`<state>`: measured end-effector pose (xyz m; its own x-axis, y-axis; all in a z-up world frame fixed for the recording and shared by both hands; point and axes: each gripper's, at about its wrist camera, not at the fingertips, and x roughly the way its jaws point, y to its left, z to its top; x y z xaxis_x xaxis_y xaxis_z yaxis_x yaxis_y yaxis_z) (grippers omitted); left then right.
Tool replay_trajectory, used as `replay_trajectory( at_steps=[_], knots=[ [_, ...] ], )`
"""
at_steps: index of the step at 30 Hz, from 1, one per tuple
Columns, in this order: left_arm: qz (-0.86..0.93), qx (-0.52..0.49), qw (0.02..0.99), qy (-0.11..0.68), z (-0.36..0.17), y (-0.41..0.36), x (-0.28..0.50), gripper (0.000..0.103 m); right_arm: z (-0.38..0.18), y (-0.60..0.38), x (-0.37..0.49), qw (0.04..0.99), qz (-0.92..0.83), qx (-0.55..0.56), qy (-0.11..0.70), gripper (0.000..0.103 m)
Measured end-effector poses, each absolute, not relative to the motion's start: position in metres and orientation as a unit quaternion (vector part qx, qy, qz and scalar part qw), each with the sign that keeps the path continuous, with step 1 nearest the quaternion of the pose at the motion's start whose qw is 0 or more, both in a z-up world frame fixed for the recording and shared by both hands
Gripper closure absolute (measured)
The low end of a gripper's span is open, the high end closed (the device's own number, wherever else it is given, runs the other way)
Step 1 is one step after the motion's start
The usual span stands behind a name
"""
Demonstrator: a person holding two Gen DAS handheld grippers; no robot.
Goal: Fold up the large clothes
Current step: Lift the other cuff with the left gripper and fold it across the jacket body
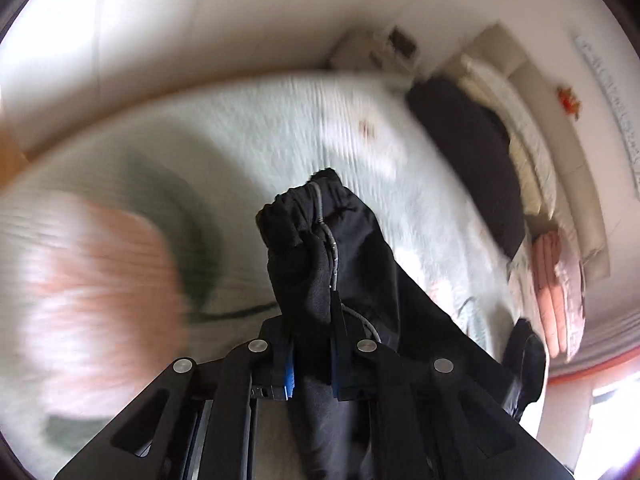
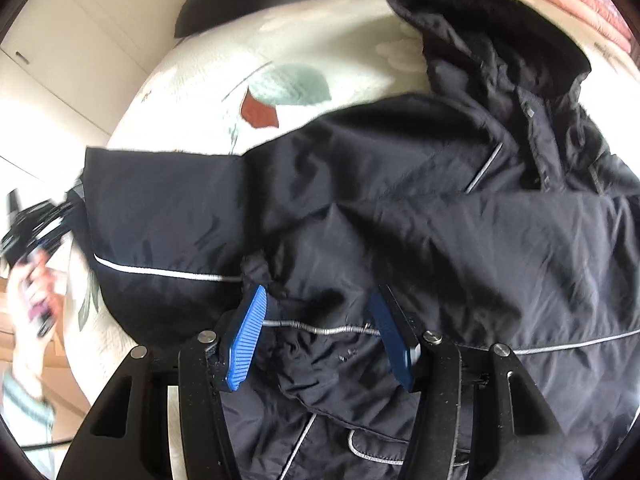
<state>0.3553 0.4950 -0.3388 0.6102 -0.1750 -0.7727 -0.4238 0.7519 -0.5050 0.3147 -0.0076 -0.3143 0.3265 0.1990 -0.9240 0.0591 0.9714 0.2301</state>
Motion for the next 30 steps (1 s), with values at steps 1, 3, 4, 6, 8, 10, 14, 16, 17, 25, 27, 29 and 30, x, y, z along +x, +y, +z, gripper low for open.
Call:
replay_trajectory(
  at_steps=[1, 3, 4, 6, 8, 10, 14, 16, 17, 25, 27, 29, 30],
  knots=[
    [0.091, -0.342, 0.833, 0.426, -0.33, 0.502, 0.342, 0.09, -0.314, -0.006, 0.315, 0.809, 0.036, 0.106, 0.577, 0.043],
    [0.115, -0.354, 0.825, 0.425, -0.33, 0.519, 0.321, 0.089, -0.319, -0.001, 0.316, 0.808, 0.01, 0.087, 0.583, 0.043],
    [0.122, -0.361, 0.817, 0.432, -0.338, 0.525, 0.317, 0.089, -0.323, 0.002, 0.317, 0.806, 0.008, 0.082, 0.586, 0.043],
    [0.136, -0.366, 0.797, 0.46, -0.362, 0.533, 0.316, 0.089, -0.335, 0.006, 0.317, 0.801, -0.003, 0.076, 0.594, 0.043],
    [0.147, -0.361, 0.787, 0.478, -0.38, 0.532, 0.317, 0.089, -0.362, 0.008, 0.32, 0.773, 0.008, 0.093, 0.628, 0.043],
    [0.149, -0.36, 0.791, 0.472, -0.378, 0.529, 0.313, 0.089, -0.376, 0.005, 0.324, 0.775, 0.014, 0.1, 0.623, 0.042],
    [0.14, -0.334, 0.813, 0.456, -0.348, 0.517, 0.305, 0.089, -0.379, -0.002, 0.325, 0.776, 0.034, 0.111, 0.62, 0.042],
    [0.126, -0.304, 0.832, 0.446, -0.322, 0.504, 0.299, 0.089, -0.373, -0.004, 0.323, 0.776, 0.045, 0.104, 0.621, 0.042],
    [0.116, -0.297, 0.841, 0.438, -0.312, 0.499, 0.298, 0.089, -0.368, -0.007, 0.324, 0.774, 0.05, 0.107, 0.623, 0.042],
    [-0.016, -0.209, 0.897, 0.39, -0.215, 0.371, 0.276, 0.088, -0.312, -0.07, 0.27, 0.798, 0.069, 0.158, 0.577, 0.039],
    [-0.069, -0.201, 0.894, 0.395, -0.206, 0.328, 0.265, 0.088, -0.305, -0.086, 0.253, 0.797, 0.068, 0.15, 0.581, 0.039],
    [-0.123, -0.172, 0.889, 0.406, -0.201, 0.266, 0.257, 0.087, -0.299, -0.107, 0.235, 0.797, 0.062, 0.144, 0.583, 0.039],
    [-0.139, -0.157, 0.889, 0.408, -0.199, 0.242, 0.251, 0.087, -0.297, -0.119, 0.227, 0.797, 0.059, 0.145, 0.584, 0.039]
  ],
)
